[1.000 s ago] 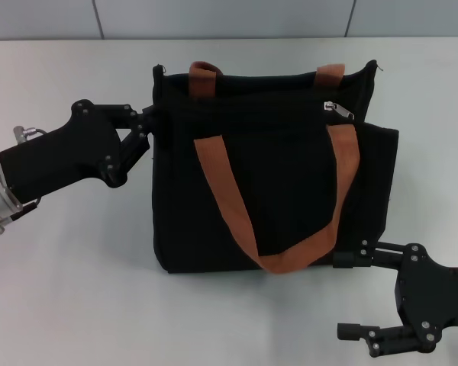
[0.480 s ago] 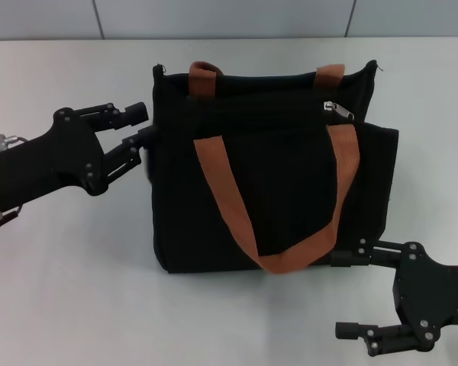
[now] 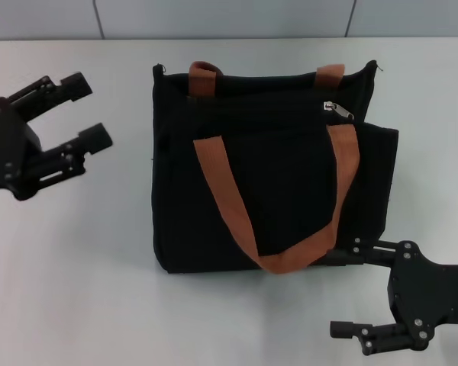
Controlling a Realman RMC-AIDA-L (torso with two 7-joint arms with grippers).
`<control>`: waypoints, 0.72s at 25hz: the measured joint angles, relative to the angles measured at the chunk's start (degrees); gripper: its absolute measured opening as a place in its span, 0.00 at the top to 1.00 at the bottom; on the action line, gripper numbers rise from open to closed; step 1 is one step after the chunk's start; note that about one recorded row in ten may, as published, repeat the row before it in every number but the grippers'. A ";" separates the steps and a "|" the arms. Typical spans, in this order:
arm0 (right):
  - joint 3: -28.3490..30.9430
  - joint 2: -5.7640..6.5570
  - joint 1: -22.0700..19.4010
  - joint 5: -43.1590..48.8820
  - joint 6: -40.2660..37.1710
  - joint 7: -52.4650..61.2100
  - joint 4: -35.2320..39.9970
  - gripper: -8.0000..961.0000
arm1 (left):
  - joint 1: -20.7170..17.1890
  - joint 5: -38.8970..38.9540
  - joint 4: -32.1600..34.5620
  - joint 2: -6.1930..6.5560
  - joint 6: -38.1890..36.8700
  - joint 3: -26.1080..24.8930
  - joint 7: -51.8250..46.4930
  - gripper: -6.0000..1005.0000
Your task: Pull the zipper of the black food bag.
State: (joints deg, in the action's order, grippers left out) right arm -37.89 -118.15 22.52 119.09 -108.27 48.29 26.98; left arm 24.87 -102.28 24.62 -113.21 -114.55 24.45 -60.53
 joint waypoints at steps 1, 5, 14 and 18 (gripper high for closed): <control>-0.08 0.00 0.03 0.00 0.03 -0.05 -0.21 0.14 | -0.21 0.59 0.06 -0.33 -0.38 1.18 -0.45 0.26; -0.22 0.01 0.29 -0.04 0.14 -0.20 -1.19 0.14 | -0.20 0.47 0.29 -1.18 -0.34 10.55 -0.50 0.22; -0.26 0.01 1.09 0.03 2.61 -0.78 -3.35 0.14 | -3.53 -0.92 0.09 -3.84 5.13 24.47 13.08 0.17; -0.26 -0.17 1.16 0.11 4.48 -1.83 -4.44 0.14 | -4.43 -3.47 -0.41 -4.95 11.24 24.77 14.58 0.17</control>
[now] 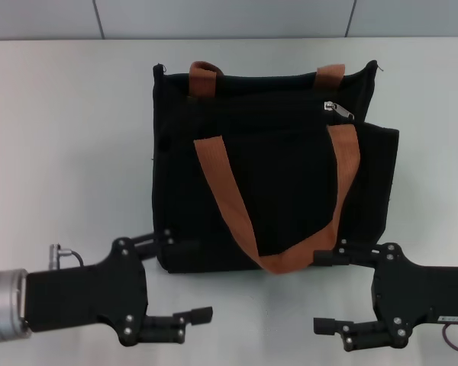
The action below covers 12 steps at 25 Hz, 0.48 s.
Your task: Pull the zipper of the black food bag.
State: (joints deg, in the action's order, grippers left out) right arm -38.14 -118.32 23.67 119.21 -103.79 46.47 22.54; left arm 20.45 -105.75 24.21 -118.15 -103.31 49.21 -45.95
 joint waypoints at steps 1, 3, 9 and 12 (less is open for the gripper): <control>0.00 -0.12 0.00 0.09 0.23 -0.03 -0.11 0.14 | 0.07 -0.55 -0.49 -0.07 0.54 0.04 0.00 0.17; 0.00 -0.42 0.00 0.34 0.64 -0.07 -0.26 0.14 | 0.49 -1.43 -1.89 -0.11 1.03 0.10 0.14 0.17; 0.00 -0.67 -0.11 0.50 1.01 -0.65 -0.56 0.14 | 0.52 -1.66 -2.54 -0.07 0.67 0.58 0.47 0.17; 0.00 -0.69 -0.08 0.50 1.04 -0.67 -0.88 0.14 | 0.51 -1.66 -2.59 -0.08 0.67 0.82 0.50 0.17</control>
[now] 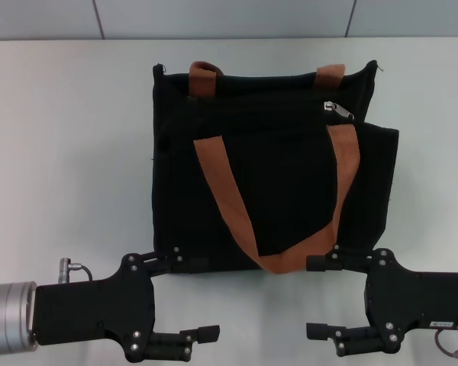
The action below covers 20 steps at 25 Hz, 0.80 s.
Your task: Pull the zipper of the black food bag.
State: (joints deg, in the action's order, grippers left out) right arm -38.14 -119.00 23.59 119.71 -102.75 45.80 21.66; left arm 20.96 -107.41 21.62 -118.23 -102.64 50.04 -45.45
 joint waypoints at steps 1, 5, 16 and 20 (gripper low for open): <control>0.00 0.00 0.01 0.00 0.03 -0.01 -0.02 0.14 | 0.02 0.00 0.00 0.00 0.00 0.02 0.00 0.17; 0.00 0.00 0.03 0.00 0.10 -0.01 -0.06 0.14 | 0.05 0.00 0.00 -0.03 0.00 0.05 0.02 0.17; 0.00 0.00 0.05 0.00 0.10 -0.01 -0.14 0.14 | 0.21 0.01 0.00 -0.08 0.01 0.06 0.08 0.17; 0.00 0.01 0.08 0.00 0.10 -0.01 -0.13 0.14 | 0.22 0.01 0.00 -0.07 0.03 0.06 0.10 0.17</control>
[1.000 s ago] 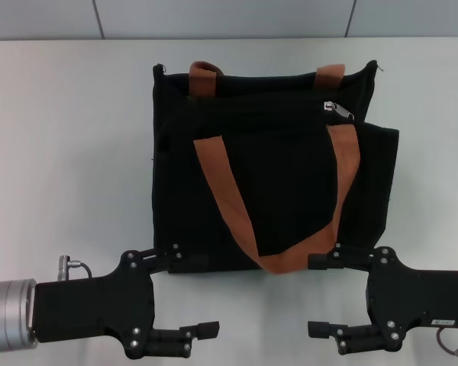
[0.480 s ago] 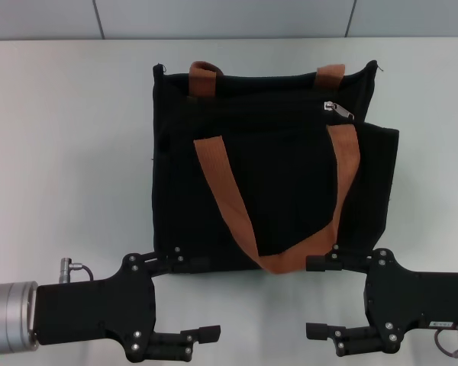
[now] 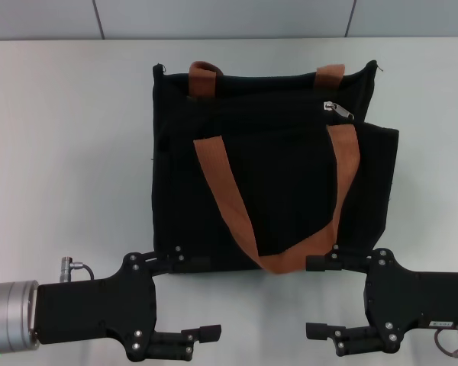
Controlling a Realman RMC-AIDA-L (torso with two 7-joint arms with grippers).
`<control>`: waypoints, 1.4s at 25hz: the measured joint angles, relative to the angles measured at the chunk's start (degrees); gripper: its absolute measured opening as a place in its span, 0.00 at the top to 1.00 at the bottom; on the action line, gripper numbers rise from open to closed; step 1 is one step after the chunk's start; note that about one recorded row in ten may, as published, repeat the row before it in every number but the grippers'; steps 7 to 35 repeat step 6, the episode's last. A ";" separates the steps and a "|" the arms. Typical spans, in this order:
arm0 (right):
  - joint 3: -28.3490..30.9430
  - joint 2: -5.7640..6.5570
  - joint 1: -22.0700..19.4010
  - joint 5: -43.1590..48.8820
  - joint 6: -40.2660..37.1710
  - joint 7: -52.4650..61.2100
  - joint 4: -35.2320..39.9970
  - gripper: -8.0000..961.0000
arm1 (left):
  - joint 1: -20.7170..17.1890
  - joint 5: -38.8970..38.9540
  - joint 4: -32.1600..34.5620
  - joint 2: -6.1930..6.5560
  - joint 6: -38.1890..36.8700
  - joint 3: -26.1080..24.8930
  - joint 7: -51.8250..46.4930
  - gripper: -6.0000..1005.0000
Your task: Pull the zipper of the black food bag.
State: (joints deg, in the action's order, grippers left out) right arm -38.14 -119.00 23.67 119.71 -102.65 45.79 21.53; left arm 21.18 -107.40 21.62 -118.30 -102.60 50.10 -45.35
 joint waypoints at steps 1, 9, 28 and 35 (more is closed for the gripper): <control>0.00 0.00 0.07 0.00 0.00 0.00 0.00 0.14 | 0.00 0.00 0.00 0.00 0.01 0.00 0.00 0.17; 0.00 0.00 0.34 0.00 0.00 0.01 0.00 0.14 | 0.00 0.00 0.05 0.00 0.07 0.42 0.00 0.17; 0.00 0.00 0.34 0.00 0.00 0.01 0.00 0.14 | 0.00 0.00 0.05 0.00 0.07 0.42 0.00 0.17; 0.00 0.00 0.34 0.00 0.00 0.01 0.00 0.14 | 0.00 0.00 0.05 0.00 0.07 0.42 0.00 0.17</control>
